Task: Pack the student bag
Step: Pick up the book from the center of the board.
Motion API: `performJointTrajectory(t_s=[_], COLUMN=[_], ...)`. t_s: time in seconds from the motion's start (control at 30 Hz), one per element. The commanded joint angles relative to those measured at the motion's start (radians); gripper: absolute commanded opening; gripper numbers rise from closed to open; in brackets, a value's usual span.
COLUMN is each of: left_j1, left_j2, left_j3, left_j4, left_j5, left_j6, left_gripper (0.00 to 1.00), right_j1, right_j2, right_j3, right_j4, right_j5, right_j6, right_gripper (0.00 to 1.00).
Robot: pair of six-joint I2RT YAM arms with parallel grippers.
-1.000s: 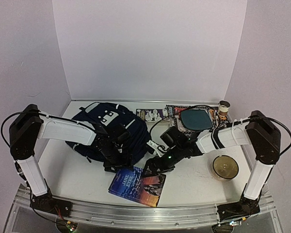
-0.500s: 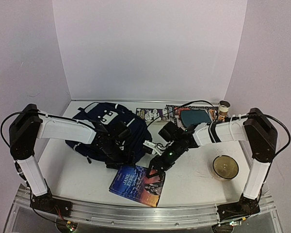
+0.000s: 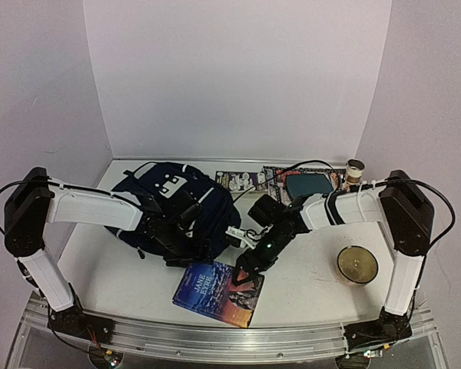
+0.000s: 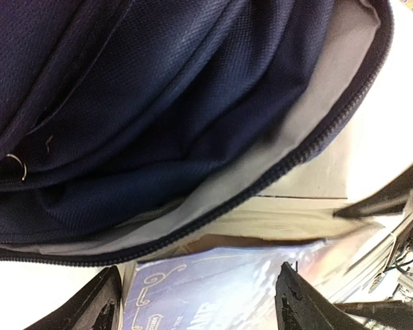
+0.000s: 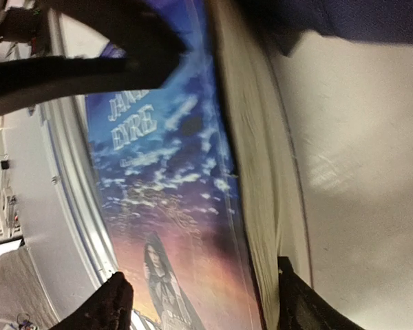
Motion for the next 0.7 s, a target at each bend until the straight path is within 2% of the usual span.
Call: performJointTrajectory(t_s=[0.0, 0.2, 0.43, 0.57, 0.67], left_j1=[-0.009, -0.010, -0.014, -0.031, -0.047], left_j2=[-0.057, -0.082, -0.079, -0.053, -0.031], left_j3=[-0.044, -0.098, -0.132, -0.122, -0.108], left_j4=[0.038, 0.024, 0.024, 0.029, 0.036], left_j5=[0.004, -0.003, 0.049, 0.071, 0.085], left_j6=[0.009, 0.018, 0.045, 0.059, 0.068], left_gripper=[0.77, 0.77, 0.78, 0.77, 0.77], right_j1=[0.008, 0.015, 0.030, 0.040, 0.054], right_j2=[-0.016, 0.073, 0.157, 0.183, 0.177], right_j3=[0.047, 0.110, 0.137, 0.151, 0.168], right_j4=[-0.101, -0.142, -0.159, -0.182, -0.227], right_j5=[0.093, 0.011, 0.006, -0.032, -0.097], right_j6=[-0.035, -0.120, -0.151, -0.171, -0.207], right_gripper=[0.75, 0.82, 0.89, 0.88, 0.81])
